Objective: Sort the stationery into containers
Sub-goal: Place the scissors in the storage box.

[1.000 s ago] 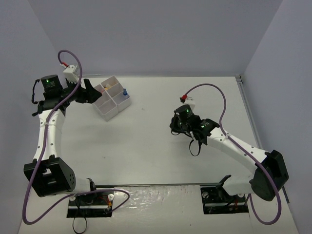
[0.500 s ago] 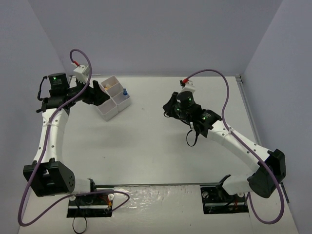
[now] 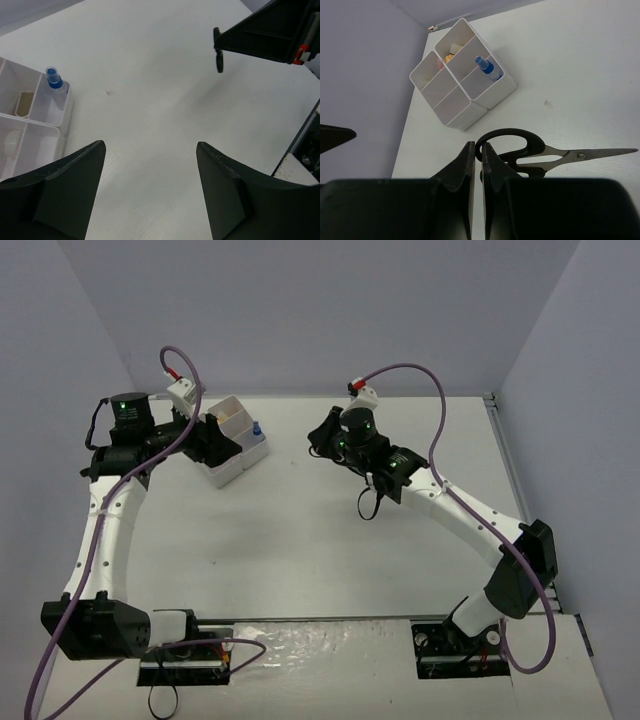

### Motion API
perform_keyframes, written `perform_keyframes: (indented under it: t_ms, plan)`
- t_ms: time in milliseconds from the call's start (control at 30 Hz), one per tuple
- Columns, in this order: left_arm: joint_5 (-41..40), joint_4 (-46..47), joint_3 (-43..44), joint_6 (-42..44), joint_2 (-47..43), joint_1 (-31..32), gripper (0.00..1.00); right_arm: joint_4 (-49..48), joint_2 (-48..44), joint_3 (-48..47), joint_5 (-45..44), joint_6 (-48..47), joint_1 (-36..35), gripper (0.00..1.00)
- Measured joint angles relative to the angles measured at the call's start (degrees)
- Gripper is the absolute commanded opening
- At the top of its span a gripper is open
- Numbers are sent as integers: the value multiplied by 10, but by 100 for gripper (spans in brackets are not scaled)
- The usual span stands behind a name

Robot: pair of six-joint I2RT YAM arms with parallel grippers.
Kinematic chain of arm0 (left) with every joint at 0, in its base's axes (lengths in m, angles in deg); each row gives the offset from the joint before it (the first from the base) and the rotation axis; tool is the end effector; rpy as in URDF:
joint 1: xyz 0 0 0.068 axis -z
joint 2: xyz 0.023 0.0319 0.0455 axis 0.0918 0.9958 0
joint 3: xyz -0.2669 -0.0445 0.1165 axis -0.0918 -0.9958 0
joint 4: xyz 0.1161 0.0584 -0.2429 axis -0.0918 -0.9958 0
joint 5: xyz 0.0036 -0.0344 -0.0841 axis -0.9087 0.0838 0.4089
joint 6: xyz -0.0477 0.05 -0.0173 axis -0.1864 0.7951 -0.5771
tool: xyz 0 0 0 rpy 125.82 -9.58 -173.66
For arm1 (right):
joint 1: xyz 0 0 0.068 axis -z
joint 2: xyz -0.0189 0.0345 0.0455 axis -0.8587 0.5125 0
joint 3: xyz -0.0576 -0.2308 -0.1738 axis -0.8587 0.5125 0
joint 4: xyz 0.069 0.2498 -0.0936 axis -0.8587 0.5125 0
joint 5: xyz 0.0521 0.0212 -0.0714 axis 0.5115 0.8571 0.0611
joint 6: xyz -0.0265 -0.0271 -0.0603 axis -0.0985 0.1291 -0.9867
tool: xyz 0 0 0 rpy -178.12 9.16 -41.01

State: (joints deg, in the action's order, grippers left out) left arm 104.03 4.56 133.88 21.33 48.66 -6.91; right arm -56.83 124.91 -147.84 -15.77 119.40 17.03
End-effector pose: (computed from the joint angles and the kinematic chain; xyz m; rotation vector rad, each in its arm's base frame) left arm 0.2864 -0.0388 0.4316 0.6098 1.8098 -0.8624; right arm 0.3056 0.2668 0.3953 0.0649 1.7822 0.9564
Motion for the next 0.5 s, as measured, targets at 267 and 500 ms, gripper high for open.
perform_keyframes:
  t_ms: [267, 500]
  plan:
    - [17, 60, -59, -81, -4, 54, 70, -76, 66, -30, -11, 31, -24, 0]
    - [-28, 136, -83, -117, 0, 89, 69, -135, 121, -74, -14, 74, -34, 0]
